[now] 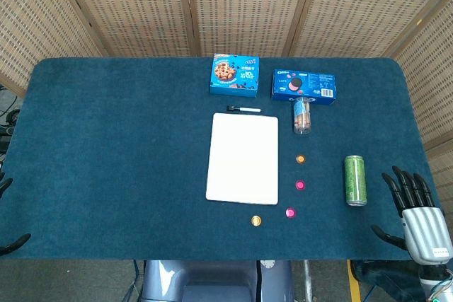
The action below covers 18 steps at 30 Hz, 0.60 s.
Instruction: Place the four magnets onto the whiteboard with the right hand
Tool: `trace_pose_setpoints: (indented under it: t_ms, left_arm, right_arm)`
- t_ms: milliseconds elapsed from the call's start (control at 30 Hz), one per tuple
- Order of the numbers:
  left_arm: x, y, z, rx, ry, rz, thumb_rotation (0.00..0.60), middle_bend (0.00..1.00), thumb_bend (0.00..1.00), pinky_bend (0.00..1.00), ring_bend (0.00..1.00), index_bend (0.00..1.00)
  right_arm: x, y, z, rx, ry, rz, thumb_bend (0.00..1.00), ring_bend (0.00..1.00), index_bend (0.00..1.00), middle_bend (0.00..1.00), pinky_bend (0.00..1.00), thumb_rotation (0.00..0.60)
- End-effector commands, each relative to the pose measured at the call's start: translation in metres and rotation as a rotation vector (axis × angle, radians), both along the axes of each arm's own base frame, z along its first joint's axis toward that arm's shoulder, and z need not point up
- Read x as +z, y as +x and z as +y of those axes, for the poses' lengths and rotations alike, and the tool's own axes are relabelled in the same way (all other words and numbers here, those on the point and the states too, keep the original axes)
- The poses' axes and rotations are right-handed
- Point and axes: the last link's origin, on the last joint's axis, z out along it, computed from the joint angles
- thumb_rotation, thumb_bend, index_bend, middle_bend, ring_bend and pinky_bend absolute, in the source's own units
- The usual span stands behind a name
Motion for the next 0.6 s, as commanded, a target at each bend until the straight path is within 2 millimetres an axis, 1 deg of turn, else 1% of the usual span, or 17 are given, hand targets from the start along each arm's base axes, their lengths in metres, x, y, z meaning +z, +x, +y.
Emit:
trace_pose_setpoints:
  t_ms: [33,67,100,133,167,233,267,300,333,400,500,600]
  left_arm:
    - [-0.001,0.000,0.002,0.002,-0.002,0.000,0.600,0.00,0.00,0.00,0.00,0.00]
    - [-0.001,0.000,0.003,0.003,-0.003,0.001,0.600,0.00,0.00,0.00,0.00,0.00]
    - [-0.001,0.000,0.003,0.004,-0.004,0.002,0.600,0.00,0.00,0.00,0.00,0.00]
    - [-0.001,0.000,0.004,0.006,-0.006,0.003,0.600,0.00,0.00,0.00,0.00,0.00]
    - [-0.002,0.000,0.005,0.010,-0.007,0.004,0.600,0.00,0.00,0.00,0.00,0.00]
    - [-0.003,-0.001,0.009,0.024,-0.011,0.007,0.600,0.00,0.00,0.00,0.00,0.00]
    - [-0.003,-0.001,0.010,0.028,-0.012,0.007,0.600,0.00,0.00,0.00,0.00,0.00]
    - [-0.003,-0.002,0.011,0.034,-0.008,0.008,0.600,0.00,0.00,0.00,0.00,0.00]
    - [-0.003,-0.002,0.012,0.037,-0.003,0.011,0.600,0.00,0.00,0.00,0.00,0.00]
    - [-0.003,-0.002,0.014,0.043,0.009,0.022,0.600,0.00,0.00,0.00,0.00,0.00]
    - [-0.004,-0.002,0.016,0.052,0.014,0.028,0.600,0.00,0.00,0.00,0.00,0.00]
    - [-0.006,-0.003,0.019,0.060,0.005,0.031,0.600,0.00,0.00,0.00,0.00,0.00]
  right_arm:
    - [-0.001,0.013,-0.038,0.065,-0.009,0.081,0.01,0.03,0.00,0.04,0.02,0.600]
    - [-0.001,0.018,-0.049,0.089,-0.013,0.099,0.02,0.07,0.00,0.08,0.07,0.600]
    - [-0.002,0.020,-0.054,0.096,-0.013,0.105,0.04,0.16,0.00,0.17,0.17,0.600]
    - [-0.003,0.025,-0.064,0.115,-0.010,0.119,0.05,0.28,0.00,0.29,0.30,0.600]
    - [-0.005,0.030,-0.075,0.135,0.002,0.133,0.05,0.36,0.00,0.38,0.40,0.600]
    - [-0.013,0.045,-0.106,0.142,0.062,0.159,0.05,0.56,0.00,0.60,0.66,0.600]
    - [-0.016,0.049,-0.113,0.135,0.082,0.162,0.05,0.62,0.01,0.65,0.73,0.600]
    - [-0.021,0.055,-0.122,0.133,0.108,0.166,0.05,0.68,0.04,0.72,0.83,0.600]
    - [-0.024,0.059,-0.129,0.128,0.124,0.173,0.05,0.73,0.07,0.77,0.91,0.600]
    - [-0.033,0.067,-0.140,0.123,0.156,0.189,0.05,0.82,0.15,0.84,0.98,0.600]
    - [-0.051,0.079,-0.155,0.114,0.196,0.214,0.09,0.92,0.25,0.92,1.00,0.600]
    - [-0.082,0.094,-0.179,0.083,0.252,0.243,0.11,0.94,0.27,0.94,1.00,0.600]
